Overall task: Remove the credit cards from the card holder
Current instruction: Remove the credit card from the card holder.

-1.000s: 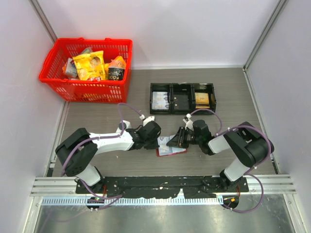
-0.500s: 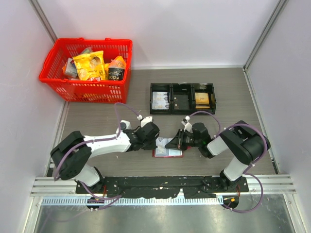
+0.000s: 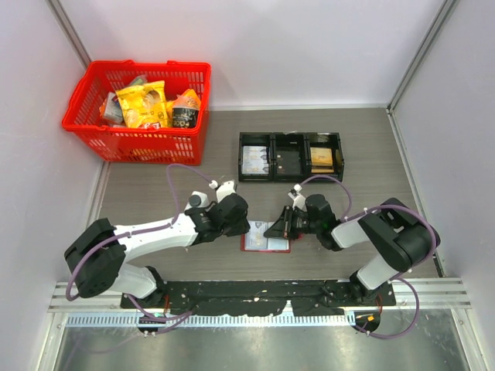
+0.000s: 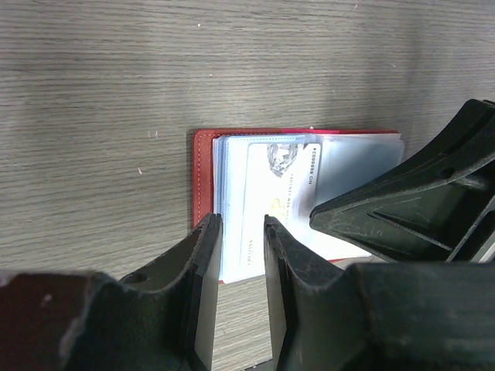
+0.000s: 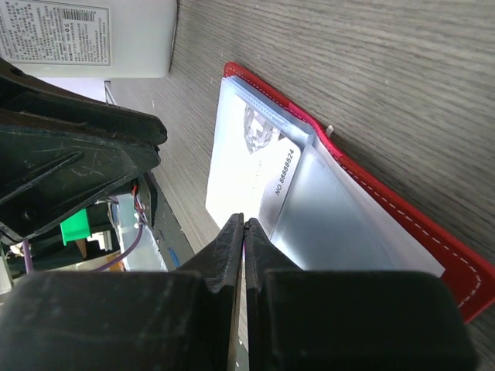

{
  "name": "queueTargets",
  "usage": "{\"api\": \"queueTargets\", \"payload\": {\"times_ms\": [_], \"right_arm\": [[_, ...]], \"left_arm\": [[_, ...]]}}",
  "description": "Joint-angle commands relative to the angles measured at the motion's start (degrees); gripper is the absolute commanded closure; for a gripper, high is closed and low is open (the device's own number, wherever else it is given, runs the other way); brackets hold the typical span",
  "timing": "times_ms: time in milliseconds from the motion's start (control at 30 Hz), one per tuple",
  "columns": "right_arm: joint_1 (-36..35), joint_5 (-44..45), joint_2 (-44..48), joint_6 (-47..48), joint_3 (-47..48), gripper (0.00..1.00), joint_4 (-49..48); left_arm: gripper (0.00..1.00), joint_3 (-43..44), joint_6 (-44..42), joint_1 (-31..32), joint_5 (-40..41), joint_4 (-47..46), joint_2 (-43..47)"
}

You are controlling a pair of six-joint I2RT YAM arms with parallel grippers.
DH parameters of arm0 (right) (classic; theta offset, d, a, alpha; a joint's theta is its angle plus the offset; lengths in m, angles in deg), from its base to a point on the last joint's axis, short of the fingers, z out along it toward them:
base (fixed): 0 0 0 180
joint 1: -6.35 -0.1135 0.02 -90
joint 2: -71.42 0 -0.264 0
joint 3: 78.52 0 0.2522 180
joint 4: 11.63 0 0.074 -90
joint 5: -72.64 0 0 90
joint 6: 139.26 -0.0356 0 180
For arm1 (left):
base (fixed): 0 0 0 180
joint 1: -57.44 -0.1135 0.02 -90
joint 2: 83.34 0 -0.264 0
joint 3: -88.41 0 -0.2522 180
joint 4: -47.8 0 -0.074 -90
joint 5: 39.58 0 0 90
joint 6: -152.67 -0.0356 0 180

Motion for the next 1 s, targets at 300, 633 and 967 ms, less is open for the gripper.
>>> {"api": "queueTargets", "payload": {"times_ms": [300,633,967], "right_arm": [[-0.3,4.3,5.8,3.0,1.7,0.82,6.0],[-0.3,8.5,10.2,6.3,3.5,0.72,16.3],[-0.3,14.2,12.2,5.4,2.0,0.71,19.8]], "left_arm": [[0.72,2.5,-0.8,0.2,-2.5,-4.4,-5.3],[0.89,1.7,-0.2,0.2,-4.7,-4.9,-10.2],[0.97,0.9,0.5,0.2,-5.0,-4.5,-11.9]]}}
